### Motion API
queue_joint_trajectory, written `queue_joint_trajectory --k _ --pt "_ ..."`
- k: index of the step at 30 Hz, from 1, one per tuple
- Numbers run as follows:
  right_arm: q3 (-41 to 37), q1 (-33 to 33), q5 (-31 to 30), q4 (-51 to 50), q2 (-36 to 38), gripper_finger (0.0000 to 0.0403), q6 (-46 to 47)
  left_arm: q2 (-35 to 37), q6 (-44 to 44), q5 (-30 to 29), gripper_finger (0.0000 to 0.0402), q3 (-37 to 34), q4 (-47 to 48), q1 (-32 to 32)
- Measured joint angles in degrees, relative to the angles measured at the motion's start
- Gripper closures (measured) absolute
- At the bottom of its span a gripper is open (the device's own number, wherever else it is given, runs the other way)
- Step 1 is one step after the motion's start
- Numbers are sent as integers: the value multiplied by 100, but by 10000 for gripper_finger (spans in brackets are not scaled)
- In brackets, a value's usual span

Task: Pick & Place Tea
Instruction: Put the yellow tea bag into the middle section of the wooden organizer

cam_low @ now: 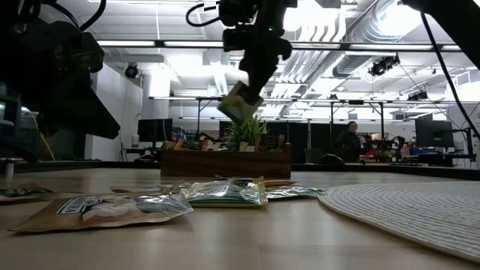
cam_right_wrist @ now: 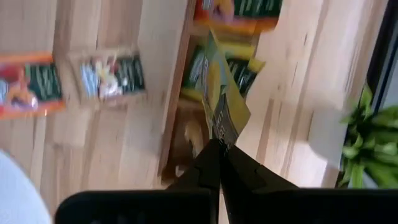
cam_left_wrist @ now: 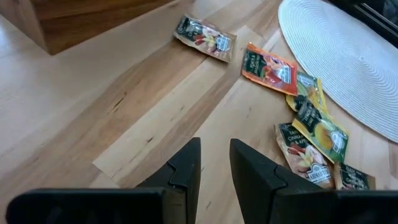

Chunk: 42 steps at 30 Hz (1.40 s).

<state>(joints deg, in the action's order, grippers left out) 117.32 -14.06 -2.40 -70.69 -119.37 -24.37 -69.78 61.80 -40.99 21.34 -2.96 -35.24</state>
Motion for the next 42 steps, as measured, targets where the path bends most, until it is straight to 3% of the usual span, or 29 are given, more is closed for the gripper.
queue_joint_trajectory --k 6,17,42 --pt "-78 -55 322 415 -33 403 197 0 0 71 316 0 1 0" --pt "-247 -57 322 712 -463 403 224 2 -44 306 316 0 0 0" --pt "-247 -133 278 454 -614 403 273 2 -44 469 316 0 2 -2"
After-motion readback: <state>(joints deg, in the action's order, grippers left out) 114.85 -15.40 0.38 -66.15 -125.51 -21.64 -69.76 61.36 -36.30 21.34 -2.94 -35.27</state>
